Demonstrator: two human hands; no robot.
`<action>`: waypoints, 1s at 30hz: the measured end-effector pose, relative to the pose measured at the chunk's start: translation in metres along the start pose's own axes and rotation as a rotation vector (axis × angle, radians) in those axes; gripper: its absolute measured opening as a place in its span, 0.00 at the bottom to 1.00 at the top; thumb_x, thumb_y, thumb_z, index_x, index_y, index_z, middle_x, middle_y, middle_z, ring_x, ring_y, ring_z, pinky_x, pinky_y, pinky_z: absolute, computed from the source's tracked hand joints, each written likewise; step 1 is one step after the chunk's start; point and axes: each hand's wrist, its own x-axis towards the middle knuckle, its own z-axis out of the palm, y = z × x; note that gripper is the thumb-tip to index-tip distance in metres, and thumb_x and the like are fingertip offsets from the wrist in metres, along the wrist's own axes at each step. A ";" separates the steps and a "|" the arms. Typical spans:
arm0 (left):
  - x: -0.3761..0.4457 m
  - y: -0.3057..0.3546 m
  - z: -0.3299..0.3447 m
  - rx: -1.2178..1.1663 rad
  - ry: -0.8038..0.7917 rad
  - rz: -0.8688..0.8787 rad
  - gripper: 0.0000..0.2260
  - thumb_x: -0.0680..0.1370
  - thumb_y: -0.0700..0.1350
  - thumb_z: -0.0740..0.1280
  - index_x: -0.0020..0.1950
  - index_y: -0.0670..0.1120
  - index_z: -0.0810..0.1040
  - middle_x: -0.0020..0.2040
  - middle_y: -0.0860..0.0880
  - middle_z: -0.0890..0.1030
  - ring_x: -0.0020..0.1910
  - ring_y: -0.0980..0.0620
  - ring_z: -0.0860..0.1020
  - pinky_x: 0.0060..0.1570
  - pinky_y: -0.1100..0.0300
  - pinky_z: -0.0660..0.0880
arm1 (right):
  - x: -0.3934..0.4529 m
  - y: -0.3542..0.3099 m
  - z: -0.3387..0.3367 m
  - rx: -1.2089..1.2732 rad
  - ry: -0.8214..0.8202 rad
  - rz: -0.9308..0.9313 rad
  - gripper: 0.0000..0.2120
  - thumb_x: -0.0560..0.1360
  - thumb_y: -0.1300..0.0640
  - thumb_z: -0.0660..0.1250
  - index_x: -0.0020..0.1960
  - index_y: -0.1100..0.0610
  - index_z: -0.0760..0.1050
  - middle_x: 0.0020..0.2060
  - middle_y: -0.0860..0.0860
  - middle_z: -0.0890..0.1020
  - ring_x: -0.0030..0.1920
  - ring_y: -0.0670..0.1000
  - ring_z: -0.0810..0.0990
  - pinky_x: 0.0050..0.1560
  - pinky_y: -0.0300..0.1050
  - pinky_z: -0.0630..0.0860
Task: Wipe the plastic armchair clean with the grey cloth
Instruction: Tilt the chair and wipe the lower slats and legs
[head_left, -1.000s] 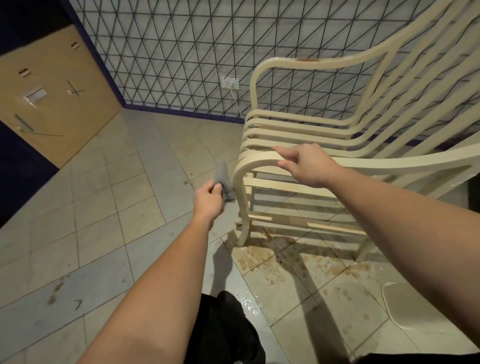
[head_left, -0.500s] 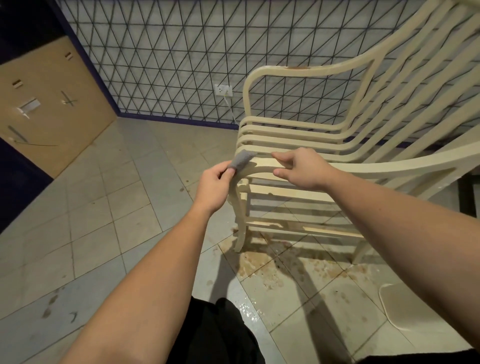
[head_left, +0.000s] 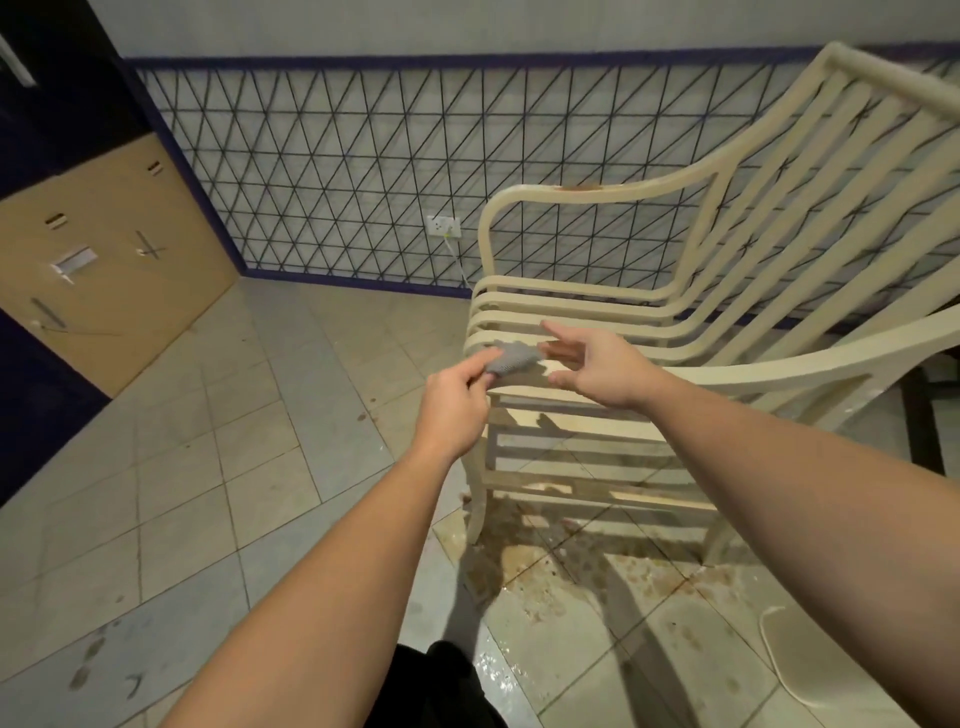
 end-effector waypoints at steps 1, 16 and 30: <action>0.002 0.003 0.001 0.072 -0.032 0.045 0.16 0.83 0.41 0.64 0.67 0.55 0.80 0.63 0.59 0.81 0.62 0.59 0.76 0.63 0.66 0.69 | -0.005 0.004 -0.011 0.016 0.014 0.002 0.37 0.75 0.64 0.70 0.79 0.49 0.59 0.70 0.47 0.74 0.64 0.43 0.77 0.67 0.39 0.71; 0.022 0.102 0.133 0.580 -0.331 0.247 0.12 0.84 0.47 0.56 0.61 0.54 0.77 0.55 0.48 0.83 0.57 0.41 0.77 0.55 0.49 0.67 | -0.105 0.091 -0.115 -0.549 0.226 0.119 0.25 0.77 0.59 0.65 0.73 0.45 0.70 0.71 0.46 0.72 0.60 0.51 0.79 0.64 0.50 0.76; 0.008 0.159 0.155 -0.266 -0.283 0.117 0.10 0.78 0.37 0.71 0.56 0.48 0.78 0.51 0.50 0.85 0.48 0.56 0.82 0.50 0.60 0.78 | -0.117 0.109 -0.115 0.027 0.489 -0.098 0.11 0.70 0.50 0.76 0.41 0.54 0.77 0.49 0.47 0.81 0.51 0.47 0.78 0.55 0.48 0.75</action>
